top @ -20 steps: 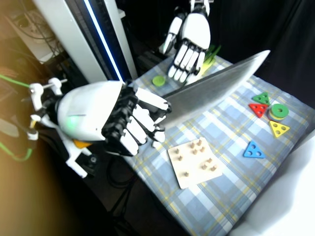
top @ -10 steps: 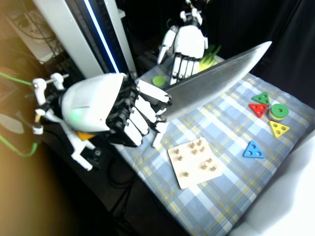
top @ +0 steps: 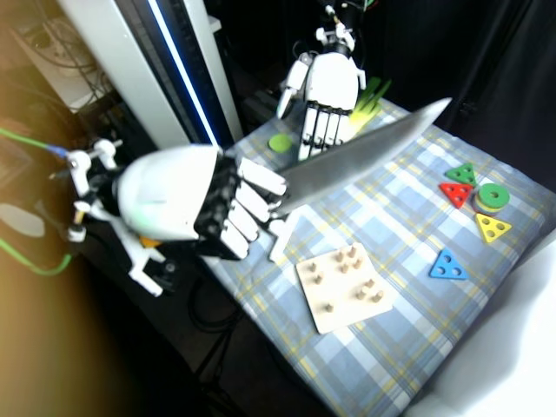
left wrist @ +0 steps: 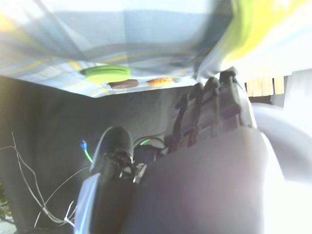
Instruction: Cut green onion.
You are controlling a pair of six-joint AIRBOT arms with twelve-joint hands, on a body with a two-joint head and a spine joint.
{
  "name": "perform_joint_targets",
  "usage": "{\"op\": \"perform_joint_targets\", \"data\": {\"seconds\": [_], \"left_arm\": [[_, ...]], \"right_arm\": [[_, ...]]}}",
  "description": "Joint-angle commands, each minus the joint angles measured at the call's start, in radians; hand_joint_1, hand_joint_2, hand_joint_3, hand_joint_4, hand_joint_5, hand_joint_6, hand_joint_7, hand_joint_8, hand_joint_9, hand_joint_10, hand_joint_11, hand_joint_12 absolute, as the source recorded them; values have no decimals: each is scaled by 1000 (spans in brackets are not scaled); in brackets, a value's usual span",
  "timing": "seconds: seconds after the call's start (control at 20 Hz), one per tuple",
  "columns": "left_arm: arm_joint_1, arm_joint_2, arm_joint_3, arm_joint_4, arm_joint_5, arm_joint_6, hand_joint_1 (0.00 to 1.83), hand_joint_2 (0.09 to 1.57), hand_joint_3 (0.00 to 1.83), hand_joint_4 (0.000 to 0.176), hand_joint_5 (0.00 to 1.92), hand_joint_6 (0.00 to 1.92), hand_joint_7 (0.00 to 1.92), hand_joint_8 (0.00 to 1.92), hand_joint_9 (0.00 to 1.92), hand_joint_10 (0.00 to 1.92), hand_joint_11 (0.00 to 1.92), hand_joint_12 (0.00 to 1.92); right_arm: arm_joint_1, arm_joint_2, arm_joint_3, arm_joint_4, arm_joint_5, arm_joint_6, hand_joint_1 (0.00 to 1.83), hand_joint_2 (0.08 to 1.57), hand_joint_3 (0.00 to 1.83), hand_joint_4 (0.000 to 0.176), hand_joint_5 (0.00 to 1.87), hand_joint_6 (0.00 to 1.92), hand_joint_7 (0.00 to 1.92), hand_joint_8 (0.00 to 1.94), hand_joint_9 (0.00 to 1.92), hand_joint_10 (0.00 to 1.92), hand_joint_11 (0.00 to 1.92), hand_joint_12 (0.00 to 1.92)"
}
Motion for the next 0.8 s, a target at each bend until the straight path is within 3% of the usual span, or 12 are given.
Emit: {"op": "perform_joint_targets", "data": {"seconds": [0.0, 0.15, 0.4, 0.5, 0.55, 0.7, 0.75], "left_arm": [[-14, -8, 2, -7, -72, -1, 0, 1378, 1, 0, 14, 5, 24, 9, 22, 8, 26, 11], [-15, -7, 1, -14, -72, -2, 0, 1380, 2, 0, 0, 0, 0, 0, 0, 0, 0, 0], [-15, -7, 3, -26, -79, -2, 0, 1376, 0, 0, 0, 0, 0, 0, 0, 0, 0, 0], [-15, -4, 5, -41, -92, -2, 0, 1380, 1, 0, 0, 0, 0, 0, 0, 0, 0, 0], [-15, -2, 6, -51, -99, -1, 0, 1391, 6, 0, 0, 0, 0, 0, 0, 0, 0, 0], [-15, 16, 2, -94, -147, -1, 0, 1395, 7, 0, 0, 0, 0, 0, 0, 0, 0, 0], [-14, 25, -3, -104, -174, -1, 0, 1392, 5, 0, 7, 3, 0, 0, 0, 0, 0, 0]], "right_arm": [[-8, 6, -1, 32, 131, 18, 789, 1401, 1, 75, 974, 1921, 1315, 1941, 1511, 1921, 1564, 1921], [-49, -4, -1, 30, 104, 36, 794, 1404, 0, 78, 976, 1921, 1326, 1941, 1508, 1921, 1553, 1921], [-83, -4, -1, 18, 96, 53, 807, 1394, 0, 62, 1013, 1921, 1414, 1941, 1570, 1921, 1599, 1921], [-82, -5, 4, 19, 100, 54, 825, 1383, 0, 37, 1028, 1921, 1323, 1941, 1435, 1921, 1485, 1921], [-78, -5, 9, 21, 105, 54, 787, 1388, 0, 0, 965, 1921, 1308, 1941, 1423, 1921, 1472, 1921], [-40, -7, 34, 51, 151, 40, 703, 1396, 3, 0, 1053, 1921, 1347, 1941, 1475, 1921, 1533, 1921], [0, -10, 45, 58, 156, 24, 753, 1391, 0, 0, 1007, 1921, 1326, 1941, 1485, 1921, 1530, 1921]]}}
